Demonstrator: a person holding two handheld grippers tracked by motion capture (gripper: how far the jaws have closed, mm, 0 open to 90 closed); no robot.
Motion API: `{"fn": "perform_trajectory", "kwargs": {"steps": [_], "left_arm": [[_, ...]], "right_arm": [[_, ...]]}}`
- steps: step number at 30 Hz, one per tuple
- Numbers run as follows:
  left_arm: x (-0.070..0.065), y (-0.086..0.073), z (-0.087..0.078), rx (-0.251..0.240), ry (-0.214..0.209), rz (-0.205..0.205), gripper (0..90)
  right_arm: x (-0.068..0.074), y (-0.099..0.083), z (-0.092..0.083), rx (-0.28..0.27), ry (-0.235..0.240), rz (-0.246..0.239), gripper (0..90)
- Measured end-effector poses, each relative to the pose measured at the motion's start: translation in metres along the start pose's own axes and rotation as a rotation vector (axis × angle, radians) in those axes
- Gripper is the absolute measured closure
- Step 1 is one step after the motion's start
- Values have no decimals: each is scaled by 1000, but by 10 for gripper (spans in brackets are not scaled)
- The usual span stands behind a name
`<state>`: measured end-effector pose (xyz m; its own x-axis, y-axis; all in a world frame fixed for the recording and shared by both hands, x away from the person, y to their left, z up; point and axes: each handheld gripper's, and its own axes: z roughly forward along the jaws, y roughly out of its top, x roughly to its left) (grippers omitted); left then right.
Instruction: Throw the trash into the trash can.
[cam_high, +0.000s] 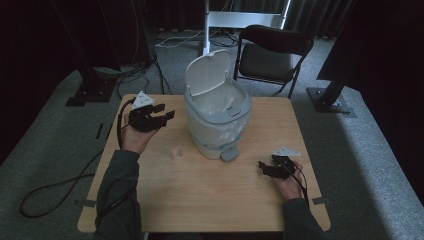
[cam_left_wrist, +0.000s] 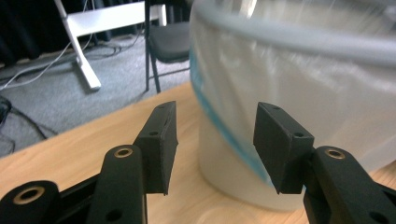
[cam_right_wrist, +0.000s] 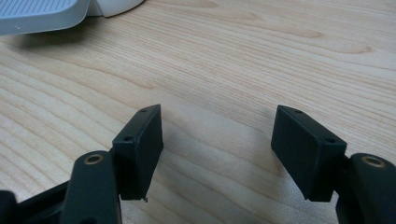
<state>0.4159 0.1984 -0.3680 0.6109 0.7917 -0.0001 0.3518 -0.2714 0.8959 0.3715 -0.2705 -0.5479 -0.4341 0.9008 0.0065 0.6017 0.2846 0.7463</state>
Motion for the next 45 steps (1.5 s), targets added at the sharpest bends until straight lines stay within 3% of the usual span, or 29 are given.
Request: {"fn": "perform_trajectory", "kwargs": {"steps": [9,26,35,45], "left_arm": [[10,-26,1,54,29,-28,487],[12,-48,10,111,30,-49,490],[16,-65,13,151,33,-83,499],[15,-77,23,207,11,-97,527]], "right_arm": [[0,0,0,2,-1,0,330],[0,0,0,1,0,-4,327],[0,0,1,1,1,-4,325],[0,1,1,1,1,-5,324]]}}
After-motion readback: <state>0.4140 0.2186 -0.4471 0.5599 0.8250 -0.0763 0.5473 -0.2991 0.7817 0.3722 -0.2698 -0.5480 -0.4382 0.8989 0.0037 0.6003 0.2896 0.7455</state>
